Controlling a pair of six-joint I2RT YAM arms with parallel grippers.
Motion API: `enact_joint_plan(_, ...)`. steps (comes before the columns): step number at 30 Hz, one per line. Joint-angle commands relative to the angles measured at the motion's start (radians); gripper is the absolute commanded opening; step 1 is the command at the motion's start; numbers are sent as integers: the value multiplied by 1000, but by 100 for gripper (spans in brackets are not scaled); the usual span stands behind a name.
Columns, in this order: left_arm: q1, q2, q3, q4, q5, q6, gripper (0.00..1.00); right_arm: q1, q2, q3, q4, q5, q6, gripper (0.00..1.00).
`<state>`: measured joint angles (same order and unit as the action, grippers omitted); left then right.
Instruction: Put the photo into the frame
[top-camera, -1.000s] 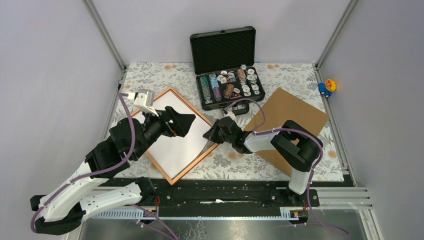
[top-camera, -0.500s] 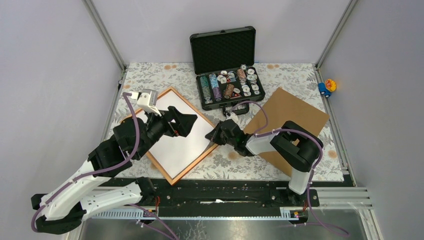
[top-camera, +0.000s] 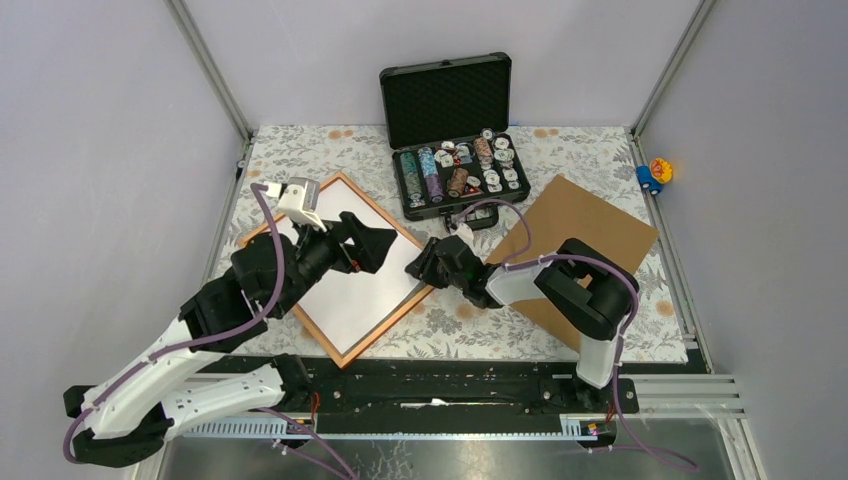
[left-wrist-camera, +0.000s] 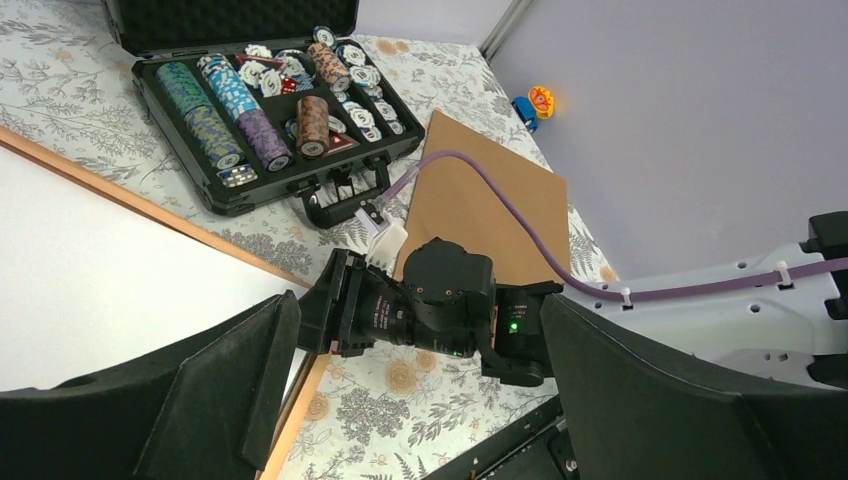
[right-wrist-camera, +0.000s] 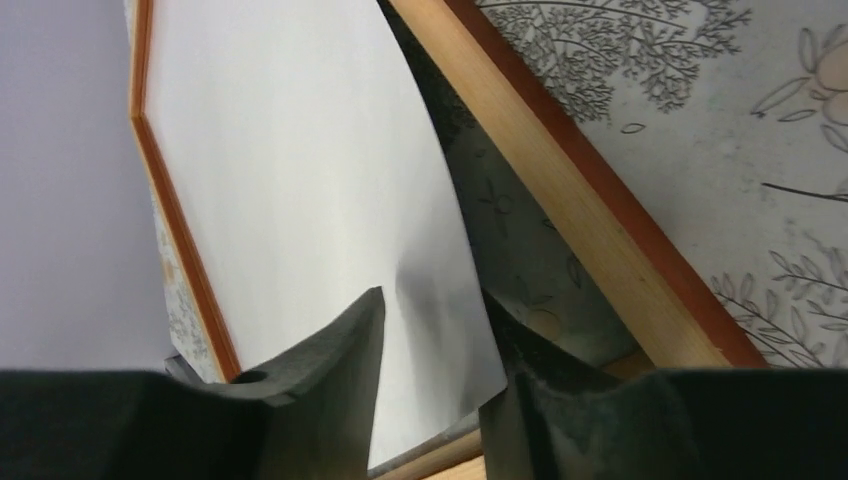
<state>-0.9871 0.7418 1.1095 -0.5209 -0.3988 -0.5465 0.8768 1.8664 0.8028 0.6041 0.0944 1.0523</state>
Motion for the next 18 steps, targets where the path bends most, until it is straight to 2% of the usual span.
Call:
enact_joint_plan(1,4,-6,9,46,4,16,99,6,-81,48,-145,84,-48,55)
enact_joint_plan(3,3,-8,7,43,1,14,99,7,-133,70,-268,114,-110,72)
enact_joint_plan(5,2,-11,-4,46,-4,12,99,5,-192,102,-407,157,-179,85)
enact_joint_plan(8,4,-11,-23,65,1,7,99,-1,-293,139,-631,217,-298,99)
enact_joint_plan(14,3,4,-71,92,33,-16,99,-105,-608,37,-864,284,-562,100)
enact_joint_plan(18,4,69,-116,145,88,-46,99,-244,-783,-51,-955,290,-599,100)
